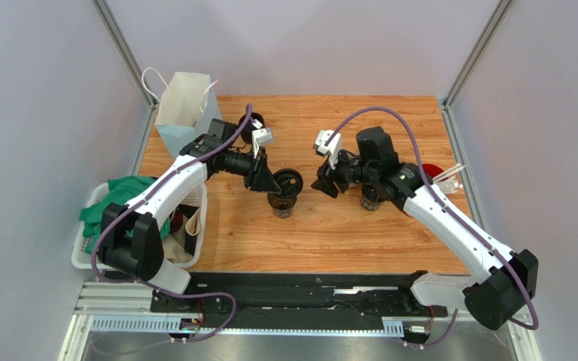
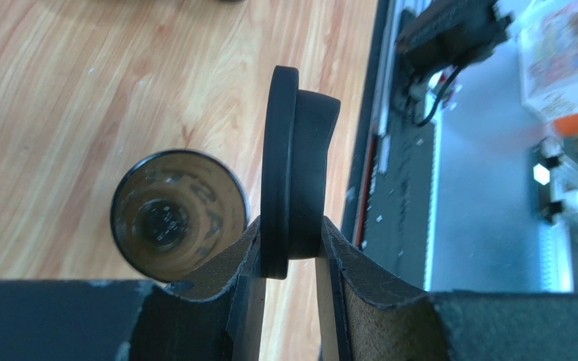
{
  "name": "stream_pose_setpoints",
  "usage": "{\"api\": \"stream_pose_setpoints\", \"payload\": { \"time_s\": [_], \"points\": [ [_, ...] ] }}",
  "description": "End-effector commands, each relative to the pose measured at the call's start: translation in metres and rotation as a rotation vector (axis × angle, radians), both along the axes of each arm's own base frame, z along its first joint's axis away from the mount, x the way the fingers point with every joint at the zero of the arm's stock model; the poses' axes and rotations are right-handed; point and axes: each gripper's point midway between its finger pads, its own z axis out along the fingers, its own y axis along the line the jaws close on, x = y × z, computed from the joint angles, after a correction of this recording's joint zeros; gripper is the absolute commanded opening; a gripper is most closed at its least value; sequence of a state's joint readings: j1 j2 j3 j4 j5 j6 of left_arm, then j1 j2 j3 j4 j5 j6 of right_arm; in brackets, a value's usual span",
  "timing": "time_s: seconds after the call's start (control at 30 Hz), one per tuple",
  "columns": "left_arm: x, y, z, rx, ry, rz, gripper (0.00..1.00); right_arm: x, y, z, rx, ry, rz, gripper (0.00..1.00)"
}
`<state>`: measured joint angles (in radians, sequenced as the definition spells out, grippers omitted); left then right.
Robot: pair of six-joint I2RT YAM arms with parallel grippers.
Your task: Pack the takeout coffee
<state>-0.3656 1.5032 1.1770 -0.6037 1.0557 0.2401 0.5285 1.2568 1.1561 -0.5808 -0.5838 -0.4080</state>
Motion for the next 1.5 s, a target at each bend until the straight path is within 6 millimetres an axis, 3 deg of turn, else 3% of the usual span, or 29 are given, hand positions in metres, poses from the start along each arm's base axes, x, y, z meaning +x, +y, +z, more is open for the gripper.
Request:
{"api": "stream_pose_setpoints", "payload": {
  "time_s": [0.0, 0.27, 0.73, 1.03, 1.33, 1.47],
  "points": [
    [0.002, -0.009, 0.023, -0.109, 0.119, 0.019, 0.35, 0.049, 0.01, 0.045, 0.043, -0.308, -0.271, 0.49],
    [0.019, -0.004, 0.003, -0.111, 0.259, 0.084, 0.34, 0.047, 0.037, 0.038, -0.059, -0.414, -0.29, 0.47],
    [0.026, -0.001, -0.003, -0.125, 0.292, 0.099, 0.34, 0.048, 0.067, 0.005, -0.117, -0.339, -0.249, 0.41],
    [0.025, 0.0, -0.002, -0.129, 0.283, 0.095, 0.35, 0.055, 0.074, 0.0, -0.134, -0.334, -0.26, 0.37],
    [0.025, 0.0, -0.003, -0.127, 0.281, 0.094, 0.35, 0.053, 0.078, 0.013, -0.103, -0.321, -0.255, 0.37],
    [0.025, 0.0, -0.003, -0.126, 0.279, 0.093, 0.36, 0.056, 0.079, 0.007, -0.122, -0.318, -0.255, 0.37]
  ]
}}
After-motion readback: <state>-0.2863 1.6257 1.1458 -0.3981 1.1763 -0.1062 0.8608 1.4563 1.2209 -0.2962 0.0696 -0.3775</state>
